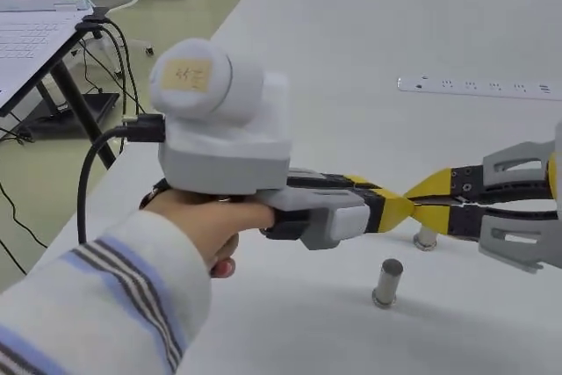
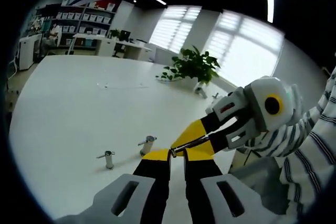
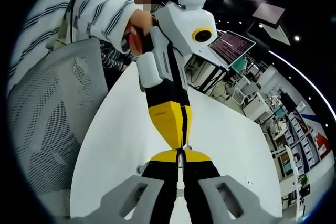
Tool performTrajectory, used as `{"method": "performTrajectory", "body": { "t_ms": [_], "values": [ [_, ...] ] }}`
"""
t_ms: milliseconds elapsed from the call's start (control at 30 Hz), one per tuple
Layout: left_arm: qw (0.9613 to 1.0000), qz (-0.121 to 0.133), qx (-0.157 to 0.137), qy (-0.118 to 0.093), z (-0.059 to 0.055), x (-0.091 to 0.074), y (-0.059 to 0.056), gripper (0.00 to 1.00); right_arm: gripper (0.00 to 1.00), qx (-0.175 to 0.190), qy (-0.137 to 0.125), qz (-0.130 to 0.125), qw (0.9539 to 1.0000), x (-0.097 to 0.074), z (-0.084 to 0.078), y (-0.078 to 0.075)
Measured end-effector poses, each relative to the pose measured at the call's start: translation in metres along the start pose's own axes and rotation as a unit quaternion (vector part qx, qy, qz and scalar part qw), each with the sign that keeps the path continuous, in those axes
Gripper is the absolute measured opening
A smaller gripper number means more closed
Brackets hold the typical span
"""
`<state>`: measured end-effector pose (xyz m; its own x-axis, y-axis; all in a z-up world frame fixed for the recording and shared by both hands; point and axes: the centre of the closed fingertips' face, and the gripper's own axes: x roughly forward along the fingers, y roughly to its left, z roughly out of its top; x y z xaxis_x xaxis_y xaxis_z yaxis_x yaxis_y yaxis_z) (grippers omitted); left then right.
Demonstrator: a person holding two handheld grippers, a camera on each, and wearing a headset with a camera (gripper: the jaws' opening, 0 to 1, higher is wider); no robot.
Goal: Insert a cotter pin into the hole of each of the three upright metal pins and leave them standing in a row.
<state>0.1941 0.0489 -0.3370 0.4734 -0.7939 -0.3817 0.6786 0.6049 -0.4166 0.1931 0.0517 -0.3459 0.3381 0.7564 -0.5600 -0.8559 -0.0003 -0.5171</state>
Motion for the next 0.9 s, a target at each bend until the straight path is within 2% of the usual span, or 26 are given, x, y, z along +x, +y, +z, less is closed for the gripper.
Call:
{"method": "performTrajectory", "body": {
  "t_ms": [200,700,900],
  "values": [
    [1.0,0.005,-0.005,0.001,-0.0009,-0.0024,0.0032,0.0,0.0,-0.003,-0.002,0.002,1.0,-0.0007,0.0033,0.0013],
    [0.9992,0.008,-0.04,0.0,-0.0029,-0.0042,0.0043,0.0,0.0,-0.013,0.0,0.009,0.9999,-0.0005,0.0096,0.0047],
    [0.9993,0.013,-0.036,-0.001,-0.0031,-0.003,0.0034,0.0,0.0,-0.016,0.001,0.01,0.9998,-0.0014,0.0086,0.0045]
  ]
}}
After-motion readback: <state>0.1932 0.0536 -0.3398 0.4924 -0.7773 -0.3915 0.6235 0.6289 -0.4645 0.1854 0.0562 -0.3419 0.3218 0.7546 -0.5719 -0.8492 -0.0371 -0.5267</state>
